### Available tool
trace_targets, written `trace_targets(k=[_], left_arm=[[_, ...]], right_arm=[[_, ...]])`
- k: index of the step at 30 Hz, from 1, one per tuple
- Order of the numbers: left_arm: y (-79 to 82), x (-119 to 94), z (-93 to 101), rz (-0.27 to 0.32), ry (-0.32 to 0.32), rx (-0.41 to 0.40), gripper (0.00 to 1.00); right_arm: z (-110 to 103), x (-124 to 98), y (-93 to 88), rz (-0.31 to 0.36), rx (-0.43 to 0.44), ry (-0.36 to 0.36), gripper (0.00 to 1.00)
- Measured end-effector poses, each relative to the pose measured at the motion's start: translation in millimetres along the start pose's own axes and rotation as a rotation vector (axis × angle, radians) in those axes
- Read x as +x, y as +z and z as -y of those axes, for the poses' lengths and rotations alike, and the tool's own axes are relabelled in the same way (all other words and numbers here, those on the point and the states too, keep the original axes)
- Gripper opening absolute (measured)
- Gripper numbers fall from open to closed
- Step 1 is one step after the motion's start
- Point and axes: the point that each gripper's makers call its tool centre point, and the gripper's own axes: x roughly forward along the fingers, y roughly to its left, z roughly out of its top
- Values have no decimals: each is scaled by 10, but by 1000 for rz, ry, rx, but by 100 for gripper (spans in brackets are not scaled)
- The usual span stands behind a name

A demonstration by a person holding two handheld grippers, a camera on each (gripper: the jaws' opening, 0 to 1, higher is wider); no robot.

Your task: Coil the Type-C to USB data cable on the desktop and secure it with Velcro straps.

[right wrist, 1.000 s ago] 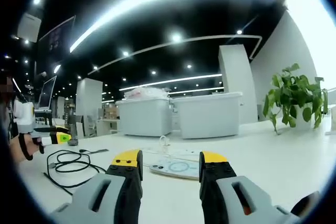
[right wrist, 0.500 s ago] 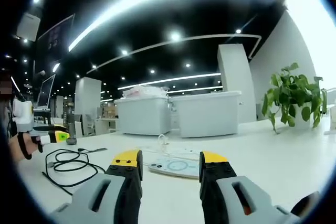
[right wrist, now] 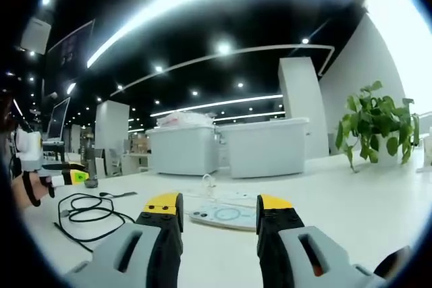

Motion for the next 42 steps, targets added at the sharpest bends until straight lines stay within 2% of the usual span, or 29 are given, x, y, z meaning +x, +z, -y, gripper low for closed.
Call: trace_targets(k=[22,25,35,42], left_arm=[[20,0,16,8,-4,8,35],[11,6,15,5,-2,8,39],[8,9,19,5,-6,4,40],[71,11,-83,26,16,-13,46]], right_arm=[[-9,-1,9,4,0,3,43],[-17,0,2,2,-1,6,43],[-38,44,-96,-27,-16,11,44],[-92,95,-80,-24,-57,13,48]])
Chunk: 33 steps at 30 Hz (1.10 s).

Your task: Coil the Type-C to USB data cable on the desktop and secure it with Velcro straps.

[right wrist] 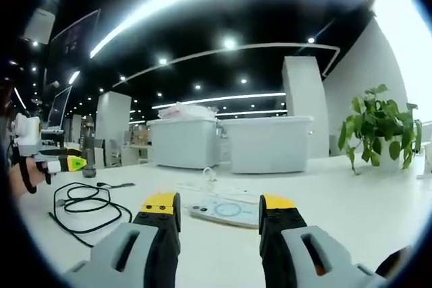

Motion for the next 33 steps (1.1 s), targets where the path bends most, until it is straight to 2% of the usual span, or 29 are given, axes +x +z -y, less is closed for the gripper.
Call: trace_targets(k=[1,4,6,8,9,12,15,17,19,23,27,30,33], left_arm=[[21,-2,-21,7,5,3,46],[52,-1,-73,5,18,12,49],[97,-2,-131,13,29,13,49],[148,-2,-182,24,30,9,49],[174,-3,-218,27,32,6,49],[257,-21,-370,46,47,-2,49],[302,-20,-559,54,65,-6,49],[303,-20,-706,48,82,6,49],[317,-12,-813,53,87,10,49],[401,43,-964,83,87,3,49],[456,69,-964,112,71,50,48],[385,42,-916,122,68,100,46],[310,65,-888,120,53,110,46]], right_arm=[[-31,8,24,2,-4,9,49],[-261,42,84,-11,-24,96,49],[-440,63,104,-25,5,152,48],[-675,96,96,-58,64,238,48],[-707,100,94,-63,71,250,48],[-1076,130,28,-128,122,394,46],[-1375,140,-64,-191,107,502,45],[-1540,147,-120,-233,126,546,43],[-1712,165,-167,-278,182,592,41],[-1934,210,-265,-340,226,646,39],[-2119,277,-429,-393,204,684,37],[-2248,349,-574,-435,239,698,33],[-2353,414,-682,-472,284,706,31]])
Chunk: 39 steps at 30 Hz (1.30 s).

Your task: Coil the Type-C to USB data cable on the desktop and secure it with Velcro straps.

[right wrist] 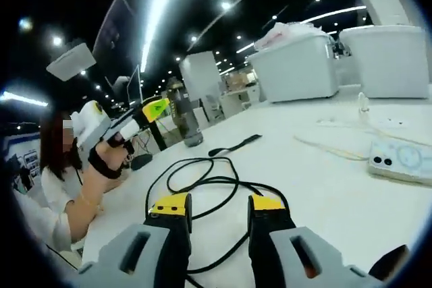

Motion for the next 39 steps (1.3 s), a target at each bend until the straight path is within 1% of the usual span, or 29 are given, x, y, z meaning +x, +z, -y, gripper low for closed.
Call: trace_targets(k=[2,4,7,12,14,16,17,19,24,25,27,29,31,33,35,37,38,39], left_arm=[[-22,20,-6,-4,-5,-3,46],[-26,21,-15,1,-2,-2,46],[-81,2,-23,-15,6,15,45],[-142,-29,-25,-38,1,-7,45],[-145,-36,-31,-38,4,-11,45],[-154,-36,-29,-40,4,-10,45],[-163,-35,-19,-43,3,-8,45],[-182,-20,9,-48,-6,-1,45],[-221,-8,74,-60,-28,10,45],[-230,-4,89,-63,-33,12,45],[-245,2,119,-67,-45,15,45],[-255,6,153,-70,-56,15,45],[-257,7,210,-72,-68,19,45],[-230,9,298,-65,-91,25,45],[-187,11,403,-50,-121,28,43],[-133,15,526,-35,-156,31,42],[-99,18,597,-28,-176,28,42],[-48,23,701,-16,-214,28,42]], right_arm=[[11,107,-61,-29,11,3,31],[34,197,-110,-54,-8,-5,31],[36,307,-164,-75,-20,-3,30],[38,462,-225,-110,-27,-4,24],[34,516,-232,-114,-25,0,19],[74,543,-231,-122,-13,-15,14],[98,548,-230,-122,0,-24,13],[112,546,-224,-115,28,-18,11],[163,449,-222,-98,48,-7,5],[163,395,-161,-71,54,7,4],[181,287,-41,-26,53,13,3],[205,182,72,10,30,12,2],[234,48,175,30,-52,4,2],[270,-95,250,39,-170,-33,2],[228,-261,345,70,-260,-41,2],[218,-413,440,89,-347,-71,2],[201,-491,492,98,-393,-83,2],[179,-566,552,111,-445,-96,2]])
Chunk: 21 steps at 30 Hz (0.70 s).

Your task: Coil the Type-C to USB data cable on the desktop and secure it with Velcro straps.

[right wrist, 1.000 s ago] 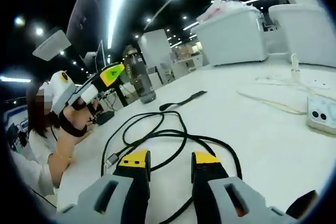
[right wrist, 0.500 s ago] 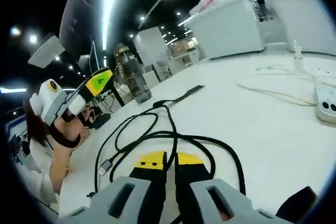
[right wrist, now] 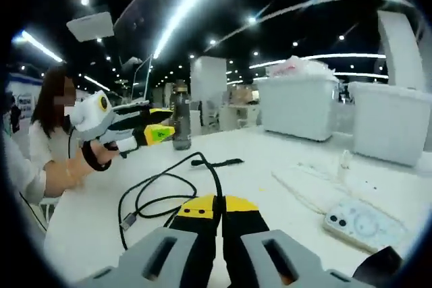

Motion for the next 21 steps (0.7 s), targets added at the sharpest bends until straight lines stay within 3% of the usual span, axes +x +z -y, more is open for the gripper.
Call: trace_targets(k=[3,6,8,10,13,17,21], left_arm=[[169,51,299,34,-113,47,41],[362,97,718,67,-236,160,40],[478,125,920,95,-279,183,31],[566,146,1110,119,-340,187,28],[583,187,1186,116,-345,276,28],[573,189,1252,127,-366,261,31],[449,153,1356,102,-422,304,40]], right_arm=[[-9,-179,176,26,-135,-25,2],[-111,-343,350,63,-233,-21,2],[-177,-420,401,74,-259,-9,2],[-216,-486,450,102,-253,9,2],[-192,-550,444,125,-242,19,2],[-108,-604,378,142,-199,41,2],[-109,-629,407,157,-225,53,2]])
